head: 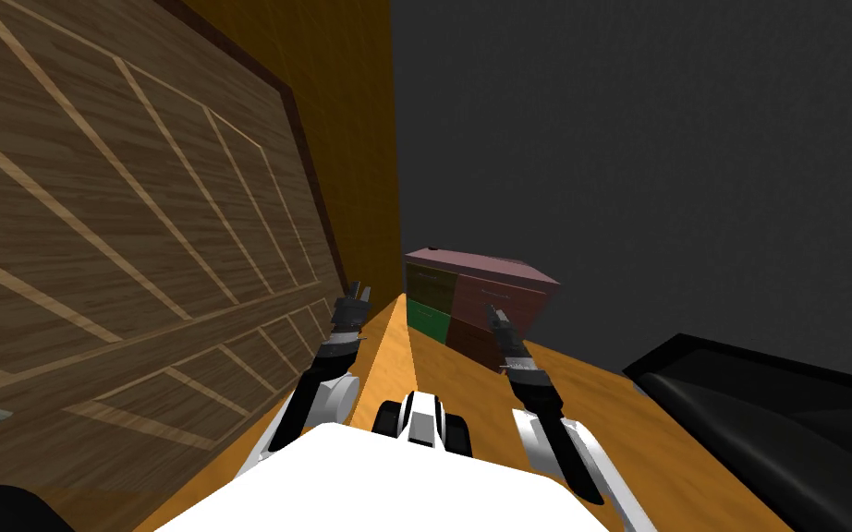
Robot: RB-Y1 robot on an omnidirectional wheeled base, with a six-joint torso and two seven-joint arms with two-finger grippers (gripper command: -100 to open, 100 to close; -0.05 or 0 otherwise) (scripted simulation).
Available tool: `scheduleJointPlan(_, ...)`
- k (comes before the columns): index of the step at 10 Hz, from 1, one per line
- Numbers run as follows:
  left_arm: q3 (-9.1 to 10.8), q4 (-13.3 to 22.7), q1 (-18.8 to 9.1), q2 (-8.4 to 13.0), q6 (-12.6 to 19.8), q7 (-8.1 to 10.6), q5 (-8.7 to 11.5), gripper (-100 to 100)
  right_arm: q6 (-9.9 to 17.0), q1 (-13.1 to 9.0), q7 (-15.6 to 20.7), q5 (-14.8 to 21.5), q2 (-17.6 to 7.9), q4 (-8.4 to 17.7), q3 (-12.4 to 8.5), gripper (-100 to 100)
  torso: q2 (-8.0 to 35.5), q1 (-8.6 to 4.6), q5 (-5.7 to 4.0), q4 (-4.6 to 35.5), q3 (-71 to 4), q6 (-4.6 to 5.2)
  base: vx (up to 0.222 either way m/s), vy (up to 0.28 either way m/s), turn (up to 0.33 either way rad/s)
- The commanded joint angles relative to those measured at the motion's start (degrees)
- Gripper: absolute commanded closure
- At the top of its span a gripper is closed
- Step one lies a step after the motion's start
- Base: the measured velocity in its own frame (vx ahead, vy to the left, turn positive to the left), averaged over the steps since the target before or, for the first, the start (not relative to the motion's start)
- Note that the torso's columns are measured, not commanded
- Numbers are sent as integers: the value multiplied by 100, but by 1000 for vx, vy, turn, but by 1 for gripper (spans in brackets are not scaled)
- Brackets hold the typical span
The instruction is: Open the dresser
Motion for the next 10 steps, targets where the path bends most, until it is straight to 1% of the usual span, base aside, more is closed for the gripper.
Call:
scheduleJointPlan(1, 0, 0, 0, 0, 0, 0, 0, 0, 323, -64, 271, 412, -73, 133, 40, -100, 3, -3, 1, 1, 1, 2, 53, 59, 65)
scheduleJointPlan(2, 0, 0, 0, 0, 0, 0, 0, 0, 532, -107, 439, 579, -113, 218, 68, -100, 3, 2, 1, 1, 1, 0, 77, 90, 119)
scheduleJointPlan(3, 0, 0, 0, 0, 0, 0, 0, 0, 532, -107, 439, 701, -113, 218, 68, -100, -4, 12, 3, -1, -3, 0, 65, 65, 42)
scheduleJointPlan(4, 0, 0, 0, 0, 0, 0, 0, 0, 749, -152, 613, 909, -150, 308, 96, -100, 2, -2, 2, 0, -1, 3, 64, 51, 71)
scheduleJointPlan(5, 0, 0, 0, 0, 0, 0, 0, 0, 749, -152, 613, 974, -150, 308, 96, -100, 3, -8, -2, 1, 2, 0, 44, 35, 36)
scheduleJointPlan(6, 1, 0, 0, 0, 0, 0, 0, 0, 973, -199, 792, 1199, -184, 403, 125, -100, 10, -11, -2, 3, 5, 2, 61, 56, 72)
scheduleJointPlan(7, 0, 0, 0, 0, 0, 0, 0, 0, 973, -199, 792, 1256, -184, 403, 125, -100, 2, 1, 0, 1, 2, 0, 54, 48, 45)
scheduleJointPlan(8, 0, 0, 0, 0, 0, 0, 0, 0, 1205, -248, 976, 1492, -217, 503, 156, -100, 4, 0, 1, 1, 1, 2, 49, 51, 81)
scheduleJointPlan(9, 0, 0, 0, 0, 0, 0, 0, 0, 1205, -248, 976, 1545, -217, 503, 156, -100, 3, 2, 1, 1, 1, 0, 49, 48, 46)
scheduleJointPlan(10, 0, 0, 0, 0, 0, 0, 0, 0, 1442, -299, 1165, 1777, -249, 610, 186, -100, 3, -1, 1, 1, 1, 2, 50, 54, 94)
